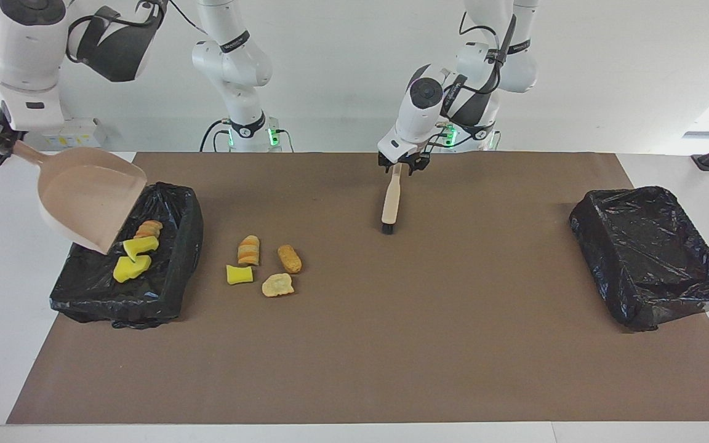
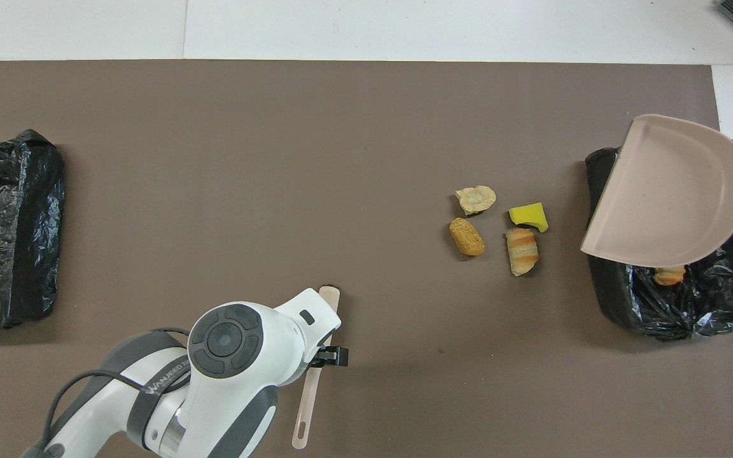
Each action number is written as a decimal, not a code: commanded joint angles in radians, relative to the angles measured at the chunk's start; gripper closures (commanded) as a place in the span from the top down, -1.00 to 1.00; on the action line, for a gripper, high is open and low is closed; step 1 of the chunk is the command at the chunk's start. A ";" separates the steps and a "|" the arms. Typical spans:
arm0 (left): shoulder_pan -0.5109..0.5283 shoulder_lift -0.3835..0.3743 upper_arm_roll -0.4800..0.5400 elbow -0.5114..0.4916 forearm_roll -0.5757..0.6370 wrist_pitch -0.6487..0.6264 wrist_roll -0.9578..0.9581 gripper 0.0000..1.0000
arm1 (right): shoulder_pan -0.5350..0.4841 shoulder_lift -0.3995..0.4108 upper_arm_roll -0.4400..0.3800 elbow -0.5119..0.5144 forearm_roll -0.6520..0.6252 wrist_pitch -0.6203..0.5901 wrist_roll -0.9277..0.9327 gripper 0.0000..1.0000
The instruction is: Sweep and dump trash in bin
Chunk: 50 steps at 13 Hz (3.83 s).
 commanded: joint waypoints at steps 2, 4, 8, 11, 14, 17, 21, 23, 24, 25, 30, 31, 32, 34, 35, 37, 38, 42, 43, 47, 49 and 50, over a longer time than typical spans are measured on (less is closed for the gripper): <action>0.125 0.121 -0.005 0.176 0.032 -0.015 0.004 1.00 | 0.133 0.068 -0.005 0.051 0.142 -0.008 0.500 -1.00; 0.191 0.147 -0.006 0.234 0.042 -0.025 0.012 1.00 | 0.197 0.139 -0.005 0.110 0.226 -0.010 0.736 -1.00; 0.296 0.146 -0.003 0.341 0.136 -0.107 0.119 1.00 | 0.321 0.321 -0.005 0.255 0.343 0.051 1.168 -1.00; 0.400 0.147 -0.003 0.444 0.134 -0.221 0.263 1.00 | 0.399 0.424 -0.005 0.303 0.381 0.151 1.321 -1.00; 0.487 0.144 -0.002 0.510 0.130 -0.308 0.359 1.00 | 0.533 0.588 -0.005 0.395 0.380 0.278 1.521 -1.00; 0.546 0.147 0.000 0.566 0.110 -0.359 0.403 1.00 | 0.594 0.675 -0.005 0.437 0.368 0.390 1.518 -1.00; 0.581 0.131 0.003 0.580 0.101 -0.384 0.490 1.00 | 0.630 0.733 -0.005 0.438 0.368 0.507 1.517 -1.00; 0.620 0.112 0.029 0.580 0.101 -0.391 0.550 1.00 | 0.631 0.733 -0.005 0.437 0.368 0.497 1.515 -0.49; 0.632 0.111 0.029 0.583 0.102 -0.396 0.548 1.00 | 0.631 0.728 -0.003 0.435 0.368 0.489 1.512 0.99; 0.636 0.106 0.027 0.584 0.116 -0.411 0.548 1.00 | 0.628 0.707 -0.003 0.429 0.386 0.477 1.511 1.00; 0.620 0.104 0.018 0.601 0.147 -0.465 0.545 1.00 | 0.618 0.474 0.014 0.314 0.482 0.158 1.497 1.00; 0.620 0.101 0.018 0.606 0.148 -0.470 0.545 1.00 | 0.634 0.416 0.014 0.261 0.493 0.138 1.500 1.00; 0.623 0.098 0.018 0.606 0.147 -0.471 0.545 1.00 | 0.636 0.364 0.023 0.196 0.498 0.138 1.512 1.00; 0.627 0.098 0.023 0.607 0.148 -0.471 0.542 1.00 | 0.685 0.278 0.038 0.058 0.524 0.174 1.546 1.00; 0.629 0.098 0.023 0.610 0.148 -0.471 0.542 1.00 | 0.711 0.229 0.038 -0.027 0.562 0.240 1.576 1.00; 0.626 0.100 0.021 0.621 0.154 -0.482 0.536 1.00 | 0.765 0.141 0.038 -0.237 0.651 0.443 1.659 1.00; 0.627 0.100 0.018 0.623 0.154 -0.483 0.536 1.00 | 0.800 0.139 0.038 -0.290 0.667 0.494 1.699 1.00; 0.618 0.098 0.014 0.623 0.156 -0.503 0.539 1.00 | 0.831 0.124 0.038 -0.441 0.694 0.660 1.727 1.00; 0.609 0.098 0.014 0.623 0.154 -0.502 0.538 1.00 | 0.829 0.118 0.037 -0.467 0.711 0.685 1.712 1.00; 0.595 0.103 0.015 0.624 0.162 -0.500 0.538 1.00 | 0.828 0.125 0.038 -0.524 0.737 0.822 1.692 1.00; 0.594 0.103 0.014 0.630 0.164 -0.499 0.538 1.00 | 0.832 0.119 0.038 -0.524 0.736 0.819 1.690 0.90; 0.587 0.106 0.014 0.629 0.162 -0.487 0.538 1.00 | 0.834 0.118 0.038 -0.525 0.736 0.817 1.685 0.27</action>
